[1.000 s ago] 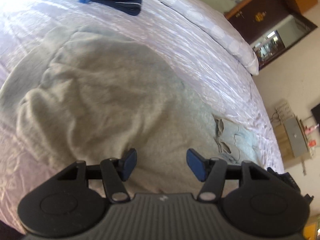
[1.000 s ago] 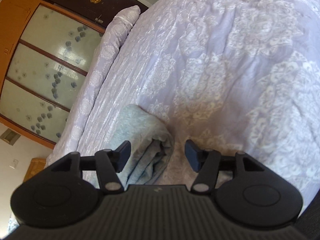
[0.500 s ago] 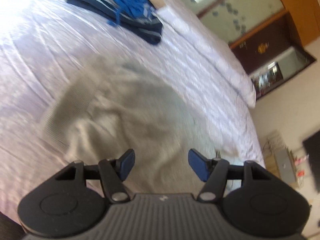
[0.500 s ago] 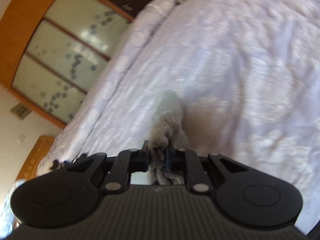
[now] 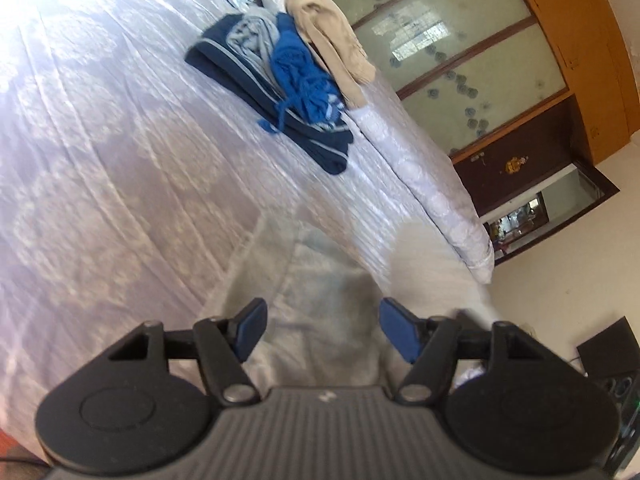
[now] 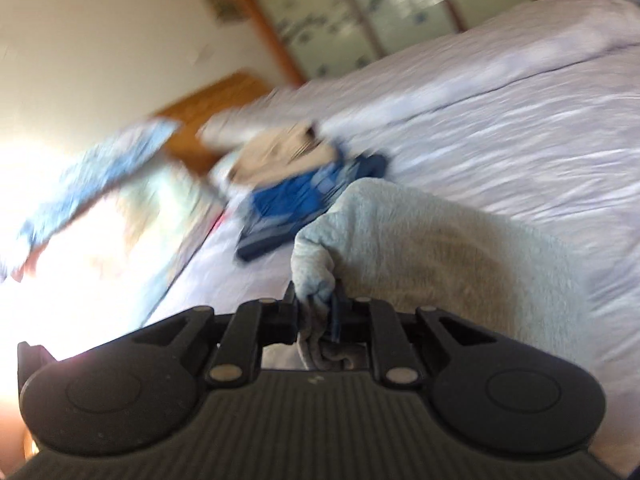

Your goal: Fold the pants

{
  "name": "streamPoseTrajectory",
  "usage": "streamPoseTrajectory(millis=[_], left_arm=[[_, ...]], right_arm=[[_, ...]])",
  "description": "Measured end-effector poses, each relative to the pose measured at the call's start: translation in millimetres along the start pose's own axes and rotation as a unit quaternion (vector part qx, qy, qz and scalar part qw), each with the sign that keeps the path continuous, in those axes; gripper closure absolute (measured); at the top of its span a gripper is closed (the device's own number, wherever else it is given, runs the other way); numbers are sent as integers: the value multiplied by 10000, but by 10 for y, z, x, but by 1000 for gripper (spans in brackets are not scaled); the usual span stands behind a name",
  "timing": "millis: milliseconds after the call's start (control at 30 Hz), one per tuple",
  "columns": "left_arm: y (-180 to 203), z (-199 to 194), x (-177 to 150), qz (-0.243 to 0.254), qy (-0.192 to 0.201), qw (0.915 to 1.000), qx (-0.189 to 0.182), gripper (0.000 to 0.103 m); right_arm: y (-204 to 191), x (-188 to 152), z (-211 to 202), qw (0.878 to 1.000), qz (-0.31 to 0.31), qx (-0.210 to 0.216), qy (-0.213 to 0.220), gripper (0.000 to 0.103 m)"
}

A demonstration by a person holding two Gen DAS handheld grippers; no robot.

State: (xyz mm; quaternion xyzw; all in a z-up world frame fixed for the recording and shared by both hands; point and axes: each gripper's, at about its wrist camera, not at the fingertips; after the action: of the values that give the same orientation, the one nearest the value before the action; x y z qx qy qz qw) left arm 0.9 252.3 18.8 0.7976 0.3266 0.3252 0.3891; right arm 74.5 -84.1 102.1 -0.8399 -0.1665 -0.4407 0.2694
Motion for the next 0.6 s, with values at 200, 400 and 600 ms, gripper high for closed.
streamPoseTrajectory(millis=[200, 400, 600], left_arm=[[-257, -37, 93, -304, 58, 9995, 104, 36], [-189, 64, 45, -168, -82, 9998, 107, 33], [62, 239, -132, 457, -101, 9976, 503, 32]], right_arm=[[-545, -426, 683, 9891, -941, 382, -1063, 77], [-580, -451, 411, 9794, -1203, 1111, -1182, 54], [9, -295, -669, 9964, -832, 131, -103, 50]])
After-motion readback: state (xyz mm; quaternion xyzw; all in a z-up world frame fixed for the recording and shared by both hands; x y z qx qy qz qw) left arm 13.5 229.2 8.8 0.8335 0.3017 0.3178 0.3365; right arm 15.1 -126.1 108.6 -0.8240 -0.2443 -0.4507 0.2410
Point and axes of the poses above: each gripper's, at about its wrist camera, not at the fingertips, and z roughly the way its jaws point, y to its right, x to its top, and after that the axes turned 13 degrees about -z, right-handed
